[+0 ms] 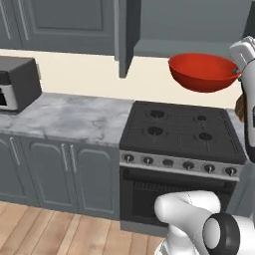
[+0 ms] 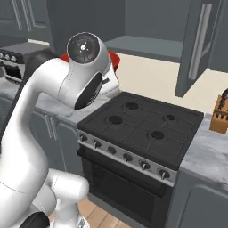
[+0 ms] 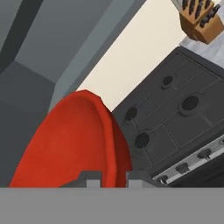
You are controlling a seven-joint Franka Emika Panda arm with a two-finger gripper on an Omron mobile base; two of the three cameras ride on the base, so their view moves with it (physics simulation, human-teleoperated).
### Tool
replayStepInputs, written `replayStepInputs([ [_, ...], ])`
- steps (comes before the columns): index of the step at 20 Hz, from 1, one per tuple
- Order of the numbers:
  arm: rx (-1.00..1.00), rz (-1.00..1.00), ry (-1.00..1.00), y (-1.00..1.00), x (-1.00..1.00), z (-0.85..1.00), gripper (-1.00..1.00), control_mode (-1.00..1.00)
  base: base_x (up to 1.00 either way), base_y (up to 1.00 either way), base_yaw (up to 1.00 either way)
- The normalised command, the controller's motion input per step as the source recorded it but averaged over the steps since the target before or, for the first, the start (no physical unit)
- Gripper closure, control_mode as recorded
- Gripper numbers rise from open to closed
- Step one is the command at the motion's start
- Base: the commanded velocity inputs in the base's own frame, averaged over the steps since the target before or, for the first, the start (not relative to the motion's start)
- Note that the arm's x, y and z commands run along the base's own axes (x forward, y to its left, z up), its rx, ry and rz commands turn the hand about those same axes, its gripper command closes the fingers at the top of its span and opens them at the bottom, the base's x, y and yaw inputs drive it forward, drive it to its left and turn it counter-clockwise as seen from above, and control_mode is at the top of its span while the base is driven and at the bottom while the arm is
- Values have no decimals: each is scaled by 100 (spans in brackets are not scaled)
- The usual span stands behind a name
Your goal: Pick up the bowls from the cabinet and place each bowl in front of a stool on the dining counter.
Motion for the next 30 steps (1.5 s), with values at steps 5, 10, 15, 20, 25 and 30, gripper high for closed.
replayStepInputs([
  [5,0,0,0,0,0,0,100,100,-72,13,38],
  [10,0,0,0,0,0,0,100,100,-87,0,45],
  [15,0,0,0,0,0,0,100,100,-98,-2,51],
  [20,0,0,0,0,0,0,100,100,-96,-17,52],
  [25,0,0,0,0,0,0,100,100,-99,-21,52],
  [30,0,0,0,0,0,0,100,100,-100,-11,48],
])
